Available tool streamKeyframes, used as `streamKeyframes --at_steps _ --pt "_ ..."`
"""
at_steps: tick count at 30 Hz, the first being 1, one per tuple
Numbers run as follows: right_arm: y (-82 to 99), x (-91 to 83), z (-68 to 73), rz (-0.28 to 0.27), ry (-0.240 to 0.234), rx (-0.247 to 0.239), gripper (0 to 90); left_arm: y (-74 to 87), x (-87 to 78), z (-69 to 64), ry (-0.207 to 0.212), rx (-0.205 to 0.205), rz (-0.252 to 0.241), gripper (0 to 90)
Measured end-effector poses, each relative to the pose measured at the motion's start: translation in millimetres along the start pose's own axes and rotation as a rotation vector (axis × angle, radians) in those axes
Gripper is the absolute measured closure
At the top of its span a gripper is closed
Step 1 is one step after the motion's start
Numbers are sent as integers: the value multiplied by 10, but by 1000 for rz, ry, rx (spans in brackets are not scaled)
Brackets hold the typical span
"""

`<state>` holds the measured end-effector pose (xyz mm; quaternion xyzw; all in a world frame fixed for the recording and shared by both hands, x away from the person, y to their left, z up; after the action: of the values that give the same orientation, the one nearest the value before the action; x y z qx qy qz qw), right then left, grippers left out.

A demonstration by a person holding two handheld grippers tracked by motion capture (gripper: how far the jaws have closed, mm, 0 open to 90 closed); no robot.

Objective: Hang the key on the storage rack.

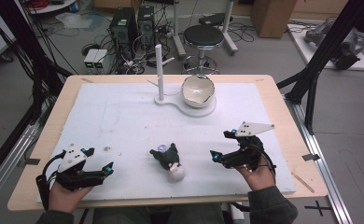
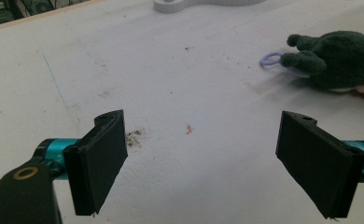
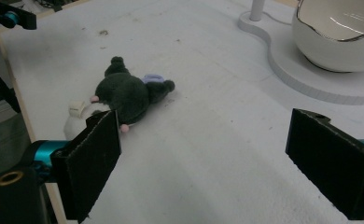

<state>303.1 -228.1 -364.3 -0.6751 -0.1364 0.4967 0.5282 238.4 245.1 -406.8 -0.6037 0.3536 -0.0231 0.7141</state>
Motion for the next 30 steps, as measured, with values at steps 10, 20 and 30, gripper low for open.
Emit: streamKeyframes --at_steps 10,20,30 --pt "-140 141 88 21 -33 -14 95 1 1 1 -1 -7 -5 167" --pt "-271 303 195 52 -61 -17 97 -1 1 5 -2 -7 -7 167" --pt "-343 470 310 74 -99 -25 140 -3 4 -3 -3 -8 -8 167"
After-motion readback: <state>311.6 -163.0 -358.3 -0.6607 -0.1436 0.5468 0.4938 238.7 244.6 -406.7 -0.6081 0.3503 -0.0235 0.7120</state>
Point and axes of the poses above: each handheld gripper's, and its own axes: x roughly forward along the jaws, y roughly out of its underside, z roughly to its left, the point moved 1 cm from there along x, roughly forward along the jaws, and after that the axes turned 1 degree about -x, right-handed, at the moved point
